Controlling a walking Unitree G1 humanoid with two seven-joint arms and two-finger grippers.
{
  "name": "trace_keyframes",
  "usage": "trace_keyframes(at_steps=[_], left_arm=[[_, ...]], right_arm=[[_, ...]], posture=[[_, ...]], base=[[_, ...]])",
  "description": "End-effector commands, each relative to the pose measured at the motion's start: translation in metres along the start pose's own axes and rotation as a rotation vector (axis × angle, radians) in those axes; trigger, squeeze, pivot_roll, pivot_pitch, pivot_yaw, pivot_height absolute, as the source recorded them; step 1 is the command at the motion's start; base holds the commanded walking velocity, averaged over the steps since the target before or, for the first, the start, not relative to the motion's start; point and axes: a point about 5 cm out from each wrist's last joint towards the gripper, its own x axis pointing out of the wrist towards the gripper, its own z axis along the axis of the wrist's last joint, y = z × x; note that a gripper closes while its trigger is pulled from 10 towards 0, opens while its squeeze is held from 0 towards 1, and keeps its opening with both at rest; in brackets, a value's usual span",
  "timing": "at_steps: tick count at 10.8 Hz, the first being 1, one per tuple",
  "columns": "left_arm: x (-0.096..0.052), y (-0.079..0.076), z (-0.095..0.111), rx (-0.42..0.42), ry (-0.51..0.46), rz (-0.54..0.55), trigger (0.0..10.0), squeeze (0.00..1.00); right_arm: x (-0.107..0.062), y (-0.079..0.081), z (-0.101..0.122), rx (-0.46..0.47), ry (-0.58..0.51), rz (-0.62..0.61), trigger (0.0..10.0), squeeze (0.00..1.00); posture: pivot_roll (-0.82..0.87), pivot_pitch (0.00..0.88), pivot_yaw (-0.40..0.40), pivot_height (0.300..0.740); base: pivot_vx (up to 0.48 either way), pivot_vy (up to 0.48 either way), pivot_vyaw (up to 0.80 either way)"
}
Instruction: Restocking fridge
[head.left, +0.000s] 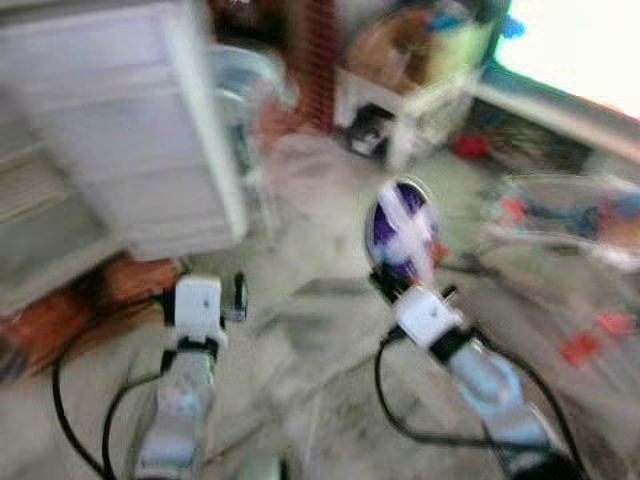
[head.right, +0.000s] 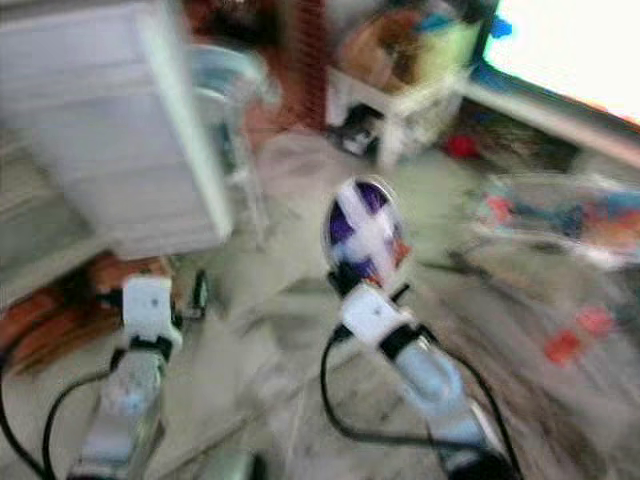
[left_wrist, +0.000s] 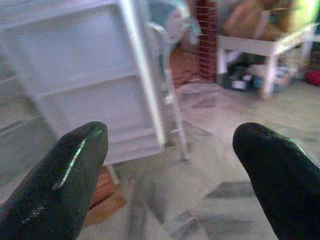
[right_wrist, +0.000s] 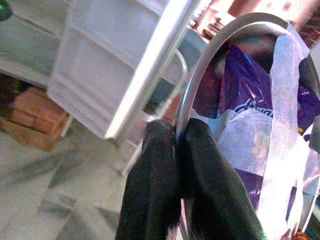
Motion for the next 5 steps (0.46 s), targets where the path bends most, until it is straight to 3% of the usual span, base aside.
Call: trace_keyframes(at_steps=[1,5], left_arm=[[-0.0017,0.0063,-0.0034,0.012,0.013,0.031,10.0,0.00],[0.0032,0.0083,-0.0020,-0.022,0.035,0.045,10.0,0.00]], right_arm=[[0.0060,0.0020,0.0075,-0.011,-0.042,0.014,10.0,0.00],[0.0122,0.0098,0.0114,-0.020,-0.064,0.054,10.0,0.00]], posture=[[0.12,0.050,0.003,0.740],[0.13,0.053,0.011,0.740]], base=[[0.000,0.000,0.72],[0.000,0.000,0.72]])
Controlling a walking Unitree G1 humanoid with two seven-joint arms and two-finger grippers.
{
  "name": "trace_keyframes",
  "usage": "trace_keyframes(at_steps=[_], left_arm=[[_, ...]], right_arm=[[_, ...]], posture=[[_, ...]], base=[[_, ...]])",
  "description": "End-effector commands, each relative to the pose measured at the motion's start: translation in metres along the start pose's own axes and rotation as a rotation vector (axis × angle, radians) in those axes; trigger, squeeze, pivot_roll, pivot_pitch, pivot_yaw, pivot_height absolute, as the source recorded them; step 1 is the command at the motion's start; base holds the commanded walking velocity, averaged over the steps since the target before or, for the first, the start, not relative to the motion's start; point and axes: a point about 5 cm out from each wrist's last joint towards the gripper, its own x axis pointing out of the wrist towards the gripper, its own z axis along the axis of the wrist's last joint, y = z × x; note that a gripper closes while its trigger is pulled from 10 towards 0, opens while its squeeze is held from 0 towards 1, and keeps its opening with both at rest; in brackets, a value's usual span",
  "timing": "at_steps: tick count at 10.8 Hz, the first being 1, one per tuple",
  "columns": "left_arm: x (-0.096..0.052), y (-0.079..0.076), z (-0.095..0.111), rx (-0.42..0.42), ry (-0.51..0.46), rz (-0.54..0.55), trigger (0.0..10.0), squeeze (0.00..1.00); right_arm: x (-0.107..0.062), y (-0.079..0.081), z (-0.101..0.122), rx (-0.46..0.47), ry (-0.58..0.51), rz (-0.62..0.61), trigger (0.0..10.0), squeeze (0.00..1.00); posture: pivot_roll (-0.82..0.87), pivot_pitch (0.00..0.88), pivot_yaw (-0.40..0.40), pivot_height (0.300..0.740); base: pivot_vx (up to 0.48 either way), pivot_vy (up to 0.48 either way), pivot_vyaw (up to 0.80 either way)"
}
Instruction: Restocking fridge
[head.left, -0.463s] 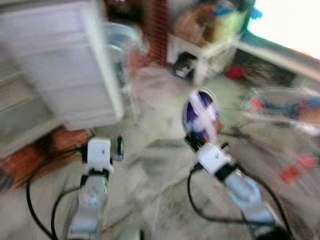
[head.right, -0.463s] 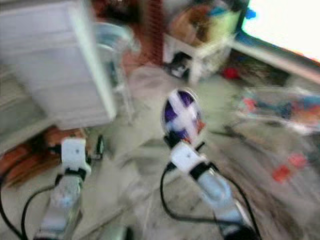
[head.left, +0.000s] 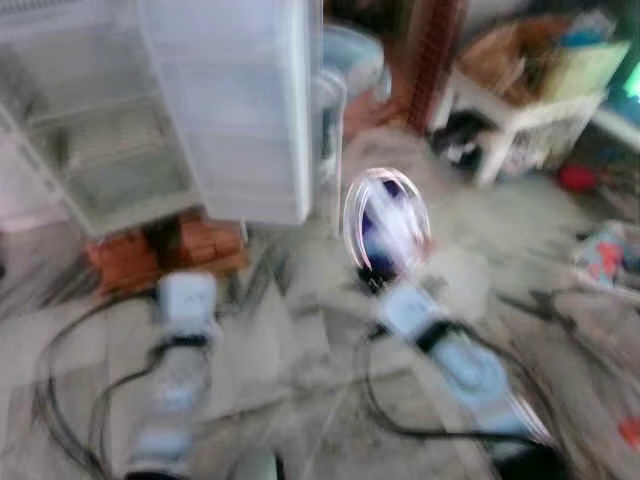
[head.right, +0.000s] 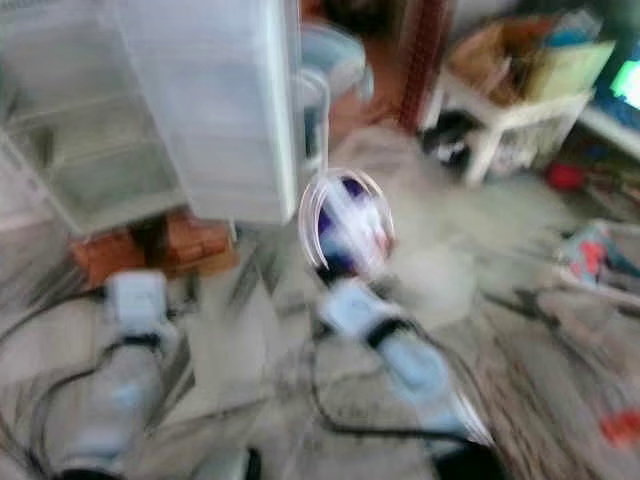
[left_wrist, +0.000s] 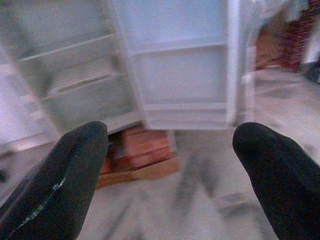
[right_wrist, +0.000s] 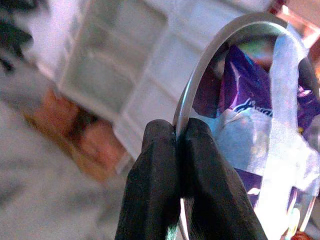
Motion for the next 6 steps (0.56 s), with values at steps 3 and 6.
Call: trace_keyframes(at_steps=[3,6], left_arm=[[-0.0016,-0.0105,0.0023,-0.025,-0.001,-0.049,10.0,0.00],[-0.0028,-0.0106,-0.0015,-0.037,0.034,-0.035,10.0,0.00]], right_arm=[[-0.0021,-0.0034,0.0004,-0.009,-0.007,0.006,10.0,0.00],[-0.0010,-0.0042,0.0017,0.018,-0.008,-0.008,10.0,0.00]], posture=[[0.13,0.069,0.006,0.740],[0.13,0.074,0.003,0.740]], base=[[0.000,0.160,0.41],[0.000,0.480,0.00]])
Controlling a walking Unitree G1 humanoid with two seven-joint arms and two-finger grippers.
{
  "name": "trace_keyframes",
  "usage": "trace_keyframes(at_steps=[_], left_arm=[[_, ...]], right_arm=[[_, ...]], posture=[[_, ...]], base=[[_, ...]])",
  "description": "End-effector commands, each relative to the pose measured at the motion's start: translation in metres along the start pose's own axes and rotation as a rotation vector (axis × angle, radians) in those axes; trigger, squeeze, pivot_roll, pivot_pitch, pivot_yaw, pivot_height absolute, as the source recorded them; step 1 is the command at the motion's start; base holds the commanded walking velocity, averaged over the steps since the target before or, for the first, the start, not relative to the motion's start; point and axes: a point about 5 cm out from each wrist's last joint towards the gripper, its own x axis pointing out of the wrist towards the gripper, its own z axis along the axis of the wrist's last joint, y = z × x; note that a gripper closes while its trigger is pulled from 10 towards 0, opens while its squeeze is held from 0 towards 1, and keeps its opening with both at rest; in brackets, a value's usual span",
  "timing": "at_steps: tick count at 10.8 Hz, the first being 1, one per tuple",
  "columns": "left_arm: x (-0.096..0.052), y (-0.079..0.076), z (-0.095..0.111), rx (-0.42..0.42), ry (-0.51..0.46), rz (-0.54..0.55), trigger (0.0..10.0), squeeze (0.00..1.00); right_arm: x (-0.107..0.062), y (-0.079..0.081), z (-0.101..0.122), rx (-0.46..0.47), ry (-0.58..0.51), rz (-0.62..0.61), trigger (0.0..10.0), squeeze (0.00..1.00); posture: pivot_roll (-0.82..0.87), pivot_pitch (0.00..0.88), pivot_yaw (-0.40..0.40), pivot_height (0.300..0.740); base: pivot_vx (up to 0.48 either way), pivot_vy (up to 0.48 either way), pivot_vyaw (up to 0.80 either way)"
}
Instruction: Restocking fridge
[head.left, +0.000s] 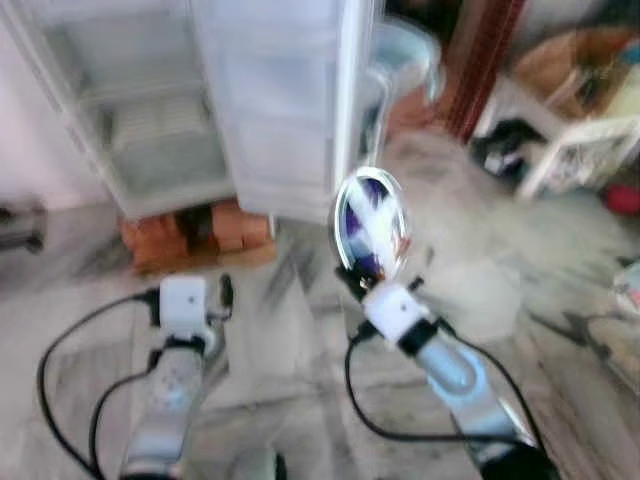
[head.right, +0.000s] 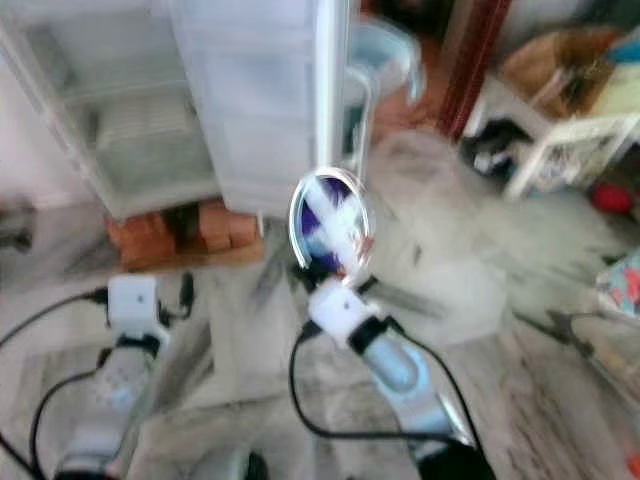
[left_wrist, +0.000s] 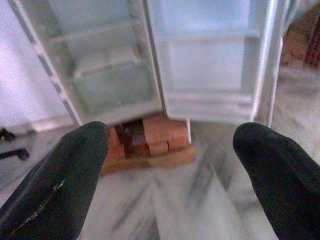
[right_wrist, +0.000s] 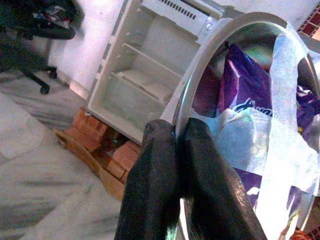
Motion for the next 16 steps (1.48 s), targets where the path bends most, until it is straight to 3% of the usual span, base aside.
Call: trace_keyframes(at_steps=[1,16], left_arm=[[-0.0030,-0.0021,-0.0045,-0.005,0.026,-0.004,10.0,0.00],[0.0015,-0.0025,-0.0009,0.037,0.007,-0.033,10.0,0.00]], right_arm=[[-0.0010,-0.0050,0.0009,-0.004,-0.003,-0.020,10.0,0.00],[-0.0044,-0.0064,-0.0014,-0.037,0.015,-0.035,10.0,0.00]], posture=[[0.13,0.074,0.003,0.740],[0.11,0.071,0.011,0.740]], base=[[0.000,0.480,0.00],[0.000,0.480,0.00]])
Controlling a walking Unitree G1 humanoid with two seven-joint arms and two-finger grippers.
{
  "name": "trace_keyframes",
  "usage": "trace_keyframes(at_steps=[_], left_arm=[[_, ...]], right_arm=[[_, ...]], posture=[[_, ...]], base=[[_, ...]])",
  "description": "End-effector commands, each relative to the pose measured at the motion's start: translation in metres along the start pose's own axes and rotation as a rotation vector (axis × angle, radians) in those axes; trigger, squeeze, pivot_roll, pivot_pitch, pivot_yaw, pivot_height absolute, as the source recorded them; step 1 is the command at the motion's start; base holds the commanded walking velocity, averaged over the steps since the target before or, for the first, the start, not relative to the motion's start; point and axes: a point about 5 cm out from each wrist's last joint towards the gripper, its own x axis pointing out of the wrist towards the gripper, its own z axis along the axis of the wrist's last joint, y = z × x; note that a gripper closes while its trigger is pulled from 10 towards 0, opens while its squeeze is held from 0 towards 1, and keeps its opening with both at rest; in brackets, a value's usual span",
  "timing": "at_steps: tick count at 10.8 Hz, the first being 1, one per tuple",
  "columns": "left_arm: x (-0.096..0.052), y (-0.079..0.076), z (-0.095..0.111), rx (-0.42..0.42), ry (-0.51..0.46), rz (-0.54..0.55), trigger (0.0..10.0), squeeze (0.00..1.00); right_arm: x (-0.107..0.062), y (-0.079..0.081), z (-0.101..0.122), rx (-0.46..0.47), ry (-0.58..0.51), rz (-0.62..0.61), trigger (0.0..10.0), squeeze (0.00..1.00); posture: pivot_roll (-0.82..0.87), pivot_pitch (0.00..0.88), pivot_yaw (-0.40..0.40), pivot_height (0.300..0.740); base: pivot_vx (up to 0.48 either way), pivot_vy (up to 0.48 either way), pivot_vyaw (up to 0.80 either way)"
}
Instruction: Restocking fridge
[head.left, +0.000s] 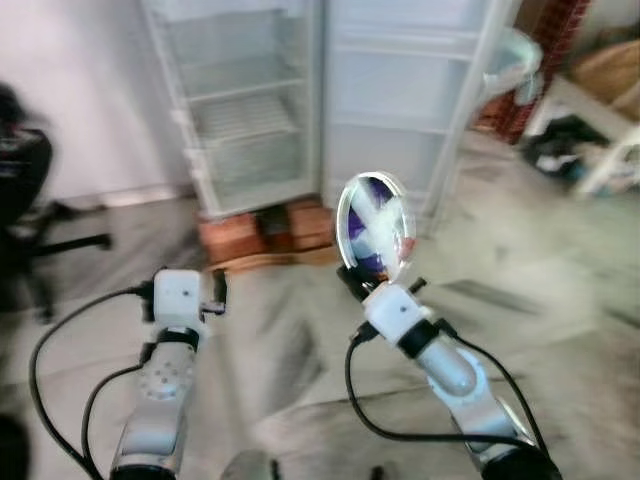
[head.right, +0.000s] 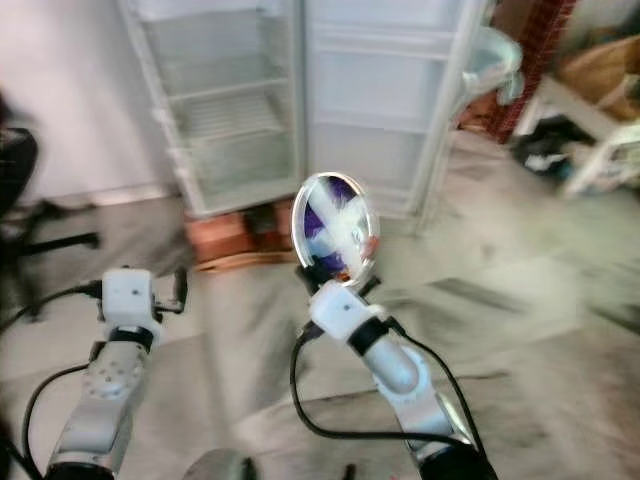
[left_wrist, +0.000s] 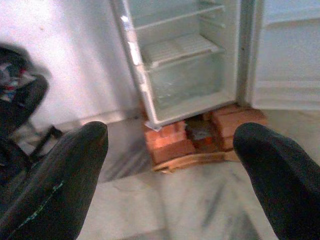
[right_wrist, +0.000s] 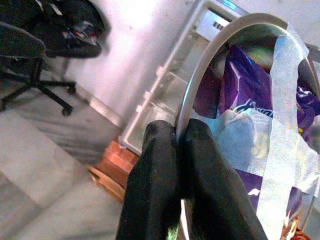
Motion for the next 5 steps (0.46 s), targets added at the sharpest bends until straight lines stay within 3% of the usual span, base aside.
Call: trace_keyframes(at_steps=[1,4,5], left_arm=[[0.0001,-0.0100,0.0046,0.006,-0.037,-0.040,10.0,0.00],[-0.0021,-0.0102,0.0046,-0.002,-0.039,-0.081,10.0,0.00],[-0.0018,-0.0087,0.0039,-0.011,-0.038,-0.077,10.0,0.00]], right_arm=[[-0.0030,-0.0080,0.0006,-0.024,-0.004,-0.016,10.0,0.00],[-0.0039,-0.0081,0.0008,-0.033,-0.009,-0.005,10.0,0.00],[-0.0038,-0.0073,0.0012,-0.032,-0.010,-0.003,10.0,0.00]], posture=[[0.11,0.070,0.013,0.740],[0.11,0.064,0.016,0.740],[0.11,0.064,0.016,0.740]], base=[[0.000,0.000,0.00],[0.000,0.000,0.00],[0.412,0.000,0.00]])
